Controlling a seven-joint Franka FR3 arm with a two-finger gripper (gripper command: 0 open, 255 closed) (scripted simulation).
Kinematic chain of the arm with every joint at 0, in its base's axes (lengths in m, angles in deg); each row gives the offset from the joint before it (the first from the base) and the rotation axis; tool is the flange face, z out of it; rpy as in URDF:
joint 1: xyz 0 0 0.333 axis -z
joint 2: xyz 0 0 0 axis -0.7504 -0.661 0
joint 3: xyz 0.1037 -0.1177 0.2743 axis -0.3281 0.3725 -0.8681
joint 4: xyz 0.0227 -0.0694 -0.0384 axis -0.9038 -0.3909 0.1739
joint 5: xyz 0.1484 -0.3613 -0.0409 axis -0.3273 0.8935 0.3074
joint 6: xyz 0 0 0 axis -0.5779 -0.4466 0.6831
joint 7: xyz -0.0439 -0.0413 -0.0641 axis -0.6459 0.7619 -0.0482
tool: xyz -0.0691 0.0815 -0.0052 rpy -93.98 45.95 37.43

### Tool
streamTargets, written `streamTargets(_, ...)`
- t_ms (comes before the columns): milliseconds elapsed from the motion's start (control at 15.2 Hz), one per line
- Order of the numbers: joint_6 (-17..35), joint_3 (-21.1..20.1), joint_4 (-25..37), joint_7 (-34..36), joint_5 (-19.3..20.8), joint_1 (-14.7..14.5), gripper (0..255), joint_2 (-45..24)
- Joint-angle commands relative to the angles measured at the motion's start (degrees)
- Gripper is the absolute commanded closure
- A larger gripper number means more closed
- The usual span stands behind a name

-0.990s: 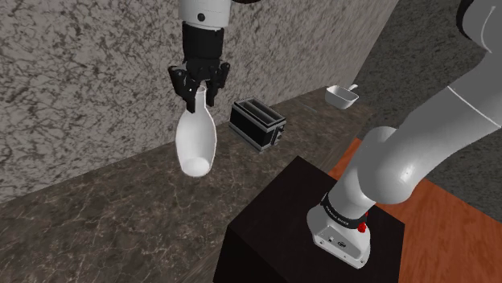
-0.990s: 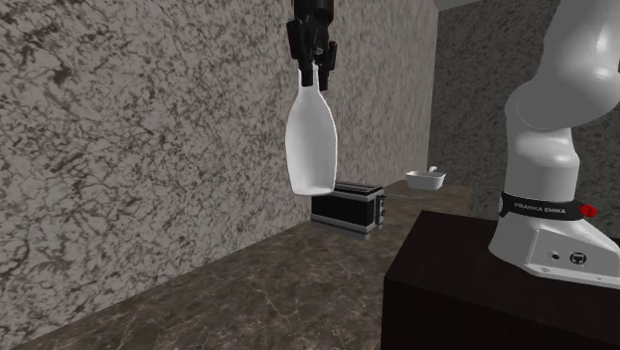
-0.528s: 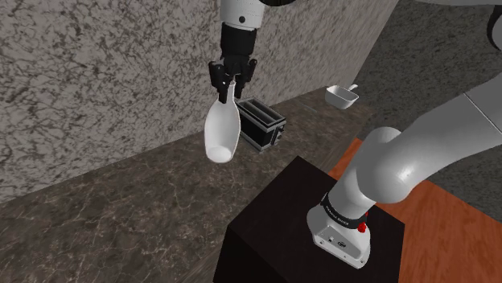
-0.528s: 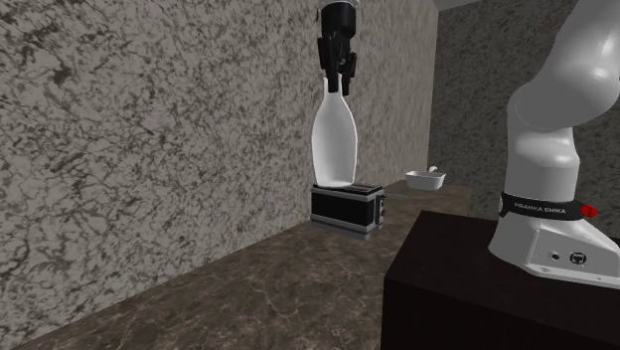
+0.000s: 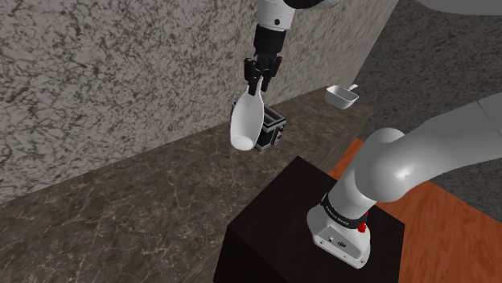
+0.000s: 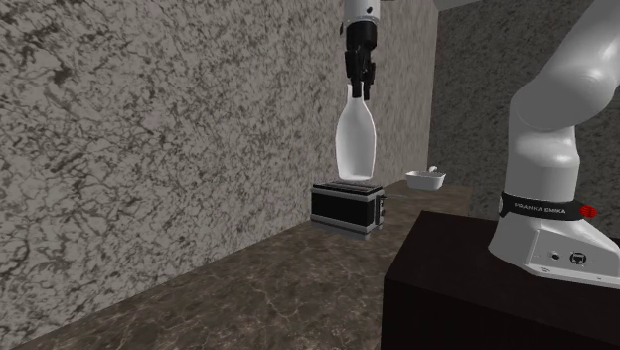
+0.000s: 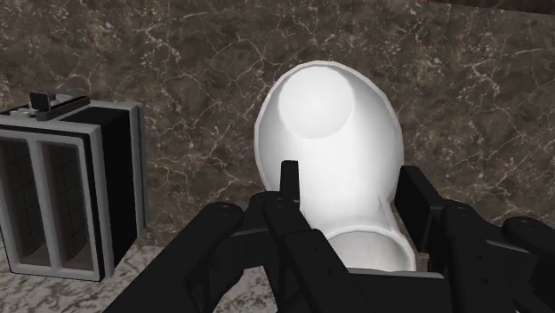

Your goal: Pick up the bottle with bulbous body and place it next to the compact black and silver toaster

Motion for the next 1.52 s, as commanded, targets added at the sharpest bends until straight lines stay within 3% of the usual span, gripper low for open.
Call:
streamTargets(0, -0.2, 2.2, -1.0, -2.8, 1.2, 1.1, 255, 1.2)
streamTargets(726, -0.7, 14.5, -0.8, -18.1, 8.4, 7.5, 255, 1.6)
streamTargets(1452, 0.4, 27.2, 7.2, -33.9, 12.9, 12.1, 255, -6.2)
